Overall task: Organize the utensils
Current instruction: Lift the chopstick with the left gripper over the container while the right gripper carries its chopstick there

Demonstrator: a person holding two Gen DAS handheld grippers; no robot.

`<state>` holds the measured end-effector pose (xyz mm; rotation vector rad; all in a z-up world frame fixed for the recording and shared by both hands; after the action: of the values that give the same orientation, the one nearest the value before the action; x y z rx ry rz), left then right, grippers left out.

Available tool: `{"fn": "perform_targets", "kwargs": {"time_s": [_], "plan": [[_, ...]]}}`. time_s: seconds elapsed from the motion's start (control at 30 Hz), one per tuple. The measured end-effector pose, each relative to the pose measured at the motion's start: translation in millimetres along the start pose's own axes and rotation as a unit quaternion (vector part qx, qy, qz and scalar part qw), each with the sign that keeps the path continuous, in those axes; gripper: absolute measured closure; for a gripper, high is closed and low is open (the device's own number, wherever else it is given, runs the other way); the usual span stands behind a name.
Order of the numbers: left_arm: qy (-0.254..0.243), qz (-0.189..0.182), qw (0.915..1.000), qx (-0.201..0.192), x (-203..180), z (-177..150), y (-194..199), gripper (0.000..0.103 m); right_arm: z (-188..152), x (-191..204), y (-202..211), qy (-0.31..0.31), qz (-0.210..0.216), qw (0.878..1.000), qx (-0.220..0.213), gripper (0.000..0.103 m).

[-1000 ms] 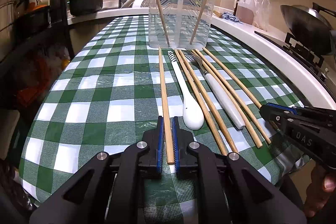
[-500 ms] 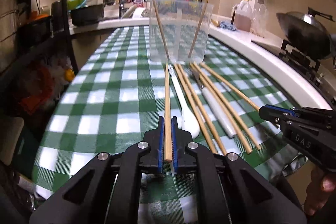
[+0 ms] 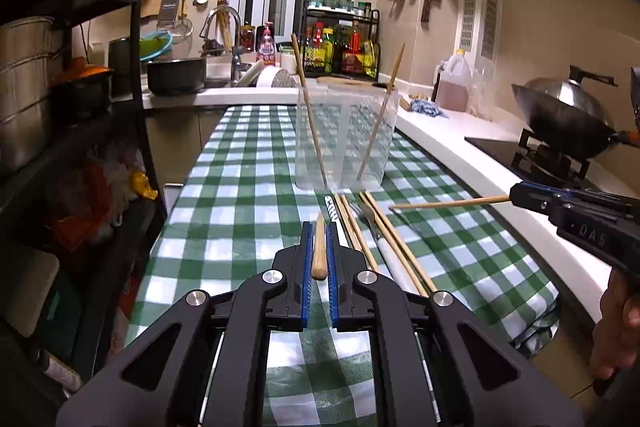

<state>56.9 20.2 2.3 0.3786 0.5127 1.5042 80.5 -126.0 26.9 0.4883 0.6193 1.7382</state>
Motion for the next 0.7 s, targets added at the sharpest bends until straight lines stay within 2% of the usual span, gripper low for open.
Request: {"fn": "perform_targets", "kwargs": {"time_s": [0.2, 0.4, 0.6, 0.7], "plan": [[-0.002, -0.001, 0.9998, -0.020, 4.7, 20.6, 12.0, 0.096, 22.6, -3.0, 14.0, -0.004, 0.008, 1.000, -0.018, 0.098], [-0.005, -0.015, 0.9989, -0.043, 9.7, 62.0, 20.6, 0.096, 56.3, -1.3, 23.3, -0.005, 0.023, 0.999, -0.034, 0.098], [-0.005, -0.039, 0.9987, -0.031, 9.0, 96.8, 14.3, 0.096, 86.4, -1.8, 22.8, -0.018, 0.035, 0.998, -0.041, 0.098], [-0.002, -0.047, 0.9988, -0.011, 10.5, 113.1, 6.9, 0.096, 99.1, -3.1, 24.0, -0.022, 0.040, 0.998, -0.042, 0.098]]}}
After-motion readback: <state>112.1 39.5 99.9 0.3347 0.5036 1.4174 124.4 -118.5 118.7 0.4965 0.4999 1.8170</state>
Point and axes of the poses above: each gripper's, at about its wrist camera, not at the fingertips, and y roughly against the way its jaws point, x to its left, z to its top, the point moved 9 cm from there along -y, roughly the way its jaws point, and after that the axes turned 6 degrees about x, right-handed, at the moved point
